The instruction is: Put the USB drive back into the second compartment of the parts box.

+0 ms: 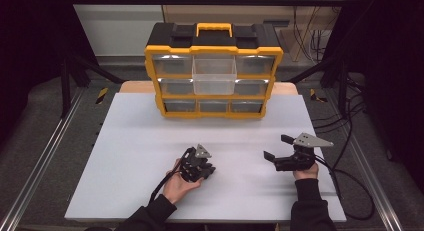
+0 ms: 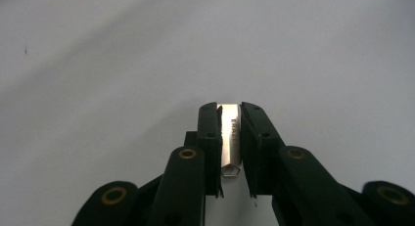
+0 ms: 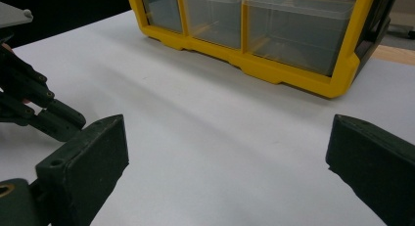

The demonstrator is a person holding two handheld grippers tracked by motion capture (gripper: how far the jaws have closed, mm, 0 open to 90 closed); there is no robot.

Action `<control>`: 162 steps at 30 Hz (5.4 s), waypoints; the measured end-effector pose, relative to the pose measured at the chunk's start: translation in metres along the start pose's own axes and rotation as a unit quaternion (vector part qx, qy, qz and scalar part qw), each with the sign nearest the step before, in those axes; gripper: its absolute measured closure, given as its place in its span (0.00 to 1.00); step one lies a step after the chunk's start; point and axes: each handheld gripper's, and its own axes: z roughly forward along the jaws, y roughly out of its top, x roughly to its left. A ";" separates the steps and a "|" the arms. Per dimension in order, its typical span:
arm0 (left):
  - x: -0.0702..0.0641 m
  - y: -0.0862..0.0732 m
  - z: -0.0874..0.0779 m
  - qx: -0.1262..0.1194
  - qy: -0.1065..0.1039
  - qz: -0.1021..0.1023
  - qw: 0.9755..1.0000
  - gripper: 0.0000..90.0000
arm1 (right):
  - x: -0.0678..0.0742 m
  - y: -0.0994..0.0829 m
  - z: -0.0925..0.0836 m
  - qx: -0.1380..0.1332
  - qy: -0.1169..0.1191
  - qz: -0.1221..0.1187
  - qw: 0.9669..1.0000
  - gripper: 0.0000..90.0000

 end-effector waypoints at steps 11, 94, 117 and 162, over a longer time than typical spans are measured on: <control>0.003 0.003 -0.011 -0.009 -0.004 0.000 1.000 0.88 | 0.000 0.000 -0.001 0.000 0.001 0.000 1.000 0.03; 0.058 0.048 -0.137 -0.125 0.035 -0.024 0.991 0.88 | -0.002 0.000 -0.002 0.004 0.005 0.005 1.000 0.03; 0.056 0.074 -0.169 -0.149 0.045 -0.006 0.988 0.88 | -0.001 0.000 -0.003 0.004 0.006 0.004 1.000 0.03; 0.051 0.128 -0.206 -0.181 0.054 0.018 0.982 0.88 | -0.002 0.000 -0.003 0.004 0.007 0.002 1.000 0.03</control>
